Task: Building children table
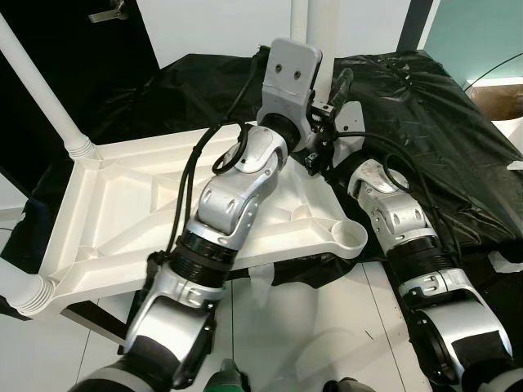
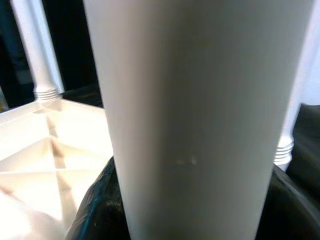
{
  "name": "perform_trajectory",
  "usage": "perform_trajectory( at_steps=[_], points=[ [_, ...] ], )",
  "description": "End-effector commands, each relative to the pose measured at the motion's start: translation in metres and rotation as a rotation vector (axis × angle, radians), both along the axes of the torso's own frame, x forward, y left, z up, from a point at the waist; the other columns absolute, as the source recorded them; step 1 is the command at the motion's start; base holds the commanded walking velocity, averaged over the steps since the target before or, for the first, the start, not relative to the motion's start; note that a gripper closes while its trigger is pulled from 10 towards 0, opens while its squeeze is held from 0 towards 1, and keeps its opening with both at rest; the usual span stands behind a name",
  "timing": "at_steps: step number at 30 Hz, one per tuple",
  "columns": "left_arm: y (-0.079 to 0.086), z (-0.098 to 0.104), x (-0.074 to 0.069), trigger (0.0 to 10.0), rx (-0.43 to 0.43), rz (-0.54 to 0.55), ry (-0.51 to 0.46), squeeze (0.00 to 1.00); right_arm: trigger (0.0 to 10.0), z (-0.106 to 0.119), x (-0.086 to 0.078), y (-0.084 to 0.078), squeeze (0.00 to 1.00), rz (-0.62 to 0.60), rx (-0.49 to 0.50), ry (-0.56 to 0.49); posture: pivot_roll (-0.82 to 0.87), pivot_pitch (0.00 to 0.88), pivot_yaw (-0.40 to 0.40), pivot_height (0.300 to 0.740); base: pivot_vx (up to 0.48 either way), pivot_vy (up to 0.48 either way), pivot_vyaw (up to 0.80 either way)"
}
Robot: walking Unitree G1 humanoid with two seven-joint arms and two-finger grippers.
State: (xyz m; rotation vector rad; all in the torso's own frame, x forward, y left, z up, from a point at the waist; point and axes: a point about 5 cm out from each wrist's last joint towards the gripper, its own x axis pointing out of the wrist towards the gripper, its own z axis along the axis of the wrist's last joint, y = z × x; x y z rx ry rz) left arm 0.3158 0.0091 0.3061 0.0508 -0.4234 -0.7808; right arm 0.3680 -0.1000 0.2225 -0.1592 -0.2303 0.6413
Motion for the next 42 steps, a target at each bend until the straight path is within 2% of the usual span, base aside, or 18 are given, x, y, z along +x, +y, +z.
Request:
perform_trajectory(
  at_steps=[1,4,5,7,15,16,24,32,35,37,38,42],
  points=[
    [-0.005,0.005,-0.012,10.0,0.050,-0.177,-0.055,0.00,10.0,0.001,0.001,0.003,0.00,0.029,-0.018,0.005,0.06,0.017,0.039,0.740,0.000,0.000,0.00],
    [0.000,0.009,-0.018,10.0,0.095,-0.295,-0.105,0.00,10.0,0.000,0.000,0.003,0.00,0.069,-0.040,0.011,0.06,0.016,0.038,0.740,0.000,0.000,0.00],
    [0.000,0.009,-0.018,10.0,0.095,-0.295,-0.105,0.00,10.0,0.000,0.000,0.003,0.00,0.069,-0.040,0.011,0.06,0.016,0.038,0.740,0.000,0.000,0.00],
    [0.009,0.014,-0.018,10.0,0.099,-0.369,-0.090,0.00,10.0,0.000,0.000,0.004,0.00,0.119,-0.039,0.030,0.06,0.013,0.036,0.740,0.000,0.000,0.00],
    [0.019,0.023,-0.010,10.0,0.118,-0.390,-0.095,0.00,10.0,0.001,-0.002,0.005,0.00,0.203,-0.055,0.054,0.06,0.013,0.032,0.740,0.000,0.000,0.00],
    [0.024,0.030,-0.005,10.0,0.143,-0.389,-0.117,0.00,10.0,0.001,-0.005,0.007,0.00,0.263,-0.068,0.071,0.05,0.015,0.030,0.740,0.000,0.000,0.00],
    [0.036,0.041,0.007,10.0,0.222,-0.384,-0.153,0.00,10.0,0.000,-0.010,0.008,0.00,0.362,-0.103,0.098,0.05,0.016,0.030,0.740,0.000,0.000,0.00],
    [0.040,0.045,0.012,10.0,0.276,-0.428,-0.150,0.00,10.0,-0.002,-0.013,0.007,0.00,0.407,-0.136,0.112,0.05,0.015,0.032,0.740,0.000,0.000,0.00],
    [0.038,0.043,0.016,10.0,0.323,-0.443,-0.126,0.00,10.0,-0.004,-0.014,0.006,0.00,0.421,-0.157,0.120,0.05,0.012,0.033,0.740,0.000,0.000,0.00],
    [0.037,0.041,0.017,2.0,0.342,-0.449,-0.102,0.00,10.0,-0.005,-0.014,0.005,0.00,0.422,-0.163,0.120,0.05,0.010,0.037,0.740,0.000,0.000,0.00],
    [0.037,0.039,0.018,0.0,0.344,-0.450,-0.092,0.00,10.0,-0.005,-0.013,0.005,0.00,0.421,-0.165,0.120,0.05,0.010,0.037,0.740,0.000,0.000,0.00],
    [0.037,0.036,0.019,0.0,0.354,-0.452,-0.078,0.00,10.0,-0.005,-0.013,0.004,0.00,0.415,-0.165,0.119,0.05,0.010,0.039,0.740,0.000,0.000,0.00]
  ],
)
